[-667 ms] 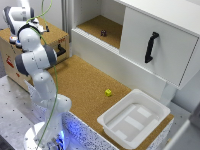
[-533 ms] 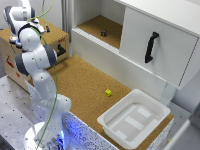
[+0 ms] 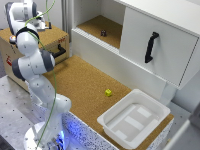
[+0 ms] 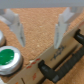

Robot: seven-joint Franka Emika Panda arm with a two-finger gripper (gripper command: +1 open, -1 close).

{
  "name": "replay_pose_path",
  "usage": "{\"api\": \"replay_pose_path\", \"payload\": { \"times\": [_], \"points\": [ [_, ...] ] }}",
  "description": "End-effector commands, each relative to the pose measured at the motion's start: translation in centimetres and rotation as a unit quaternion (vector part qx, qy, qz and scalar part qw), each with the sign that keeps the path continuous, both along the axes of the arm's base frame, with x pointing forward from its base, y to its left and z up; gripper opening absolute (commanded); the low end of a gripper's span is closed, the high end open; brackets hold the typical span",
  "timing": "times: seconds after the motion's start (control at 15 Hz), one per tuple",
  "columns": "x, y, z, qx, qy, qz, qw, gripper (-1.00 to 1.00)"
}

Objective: Pick up the purple block

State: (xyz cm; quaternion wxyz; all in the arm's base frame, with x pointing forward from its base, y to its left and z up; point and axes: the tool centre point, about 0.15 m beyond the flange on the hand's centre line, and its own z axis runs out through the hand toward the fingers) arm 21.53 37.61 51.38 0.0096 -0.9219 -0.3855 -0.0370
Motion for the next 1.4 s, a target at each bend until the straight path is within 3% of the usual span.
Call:
{"api": "replay_pose_path", "payload": {
  "times": [0.0,0.27,0.47,0.67,0.8,1.13,1.33],
  "points": [
    [3.7,-5.1,-3.7,0.050,0.019,-0.100,0.994,1.00],
    [5.4,-7.9,-6.4,0.048,0.040,-0.162,0.985,1.00],
    [7.0,-10.2,-8.2,0.047,0.035,-0.221,0.974,1.00],
    [10.7,-13.6,-8.3,0.056,-0.014,-0.310,0.949,1.00],
    [14.5,-15.7,-7.5,0.048,-0.062,-0.365,0.928,1.00],
    [23.1,-18.6,-3.6,0.047,-0.123,-0.375,0.918,1.00],
    [28.6,-20.0,-2.1,0.050,-0.140,-0.372,0.916,1.00]
  ]
}}
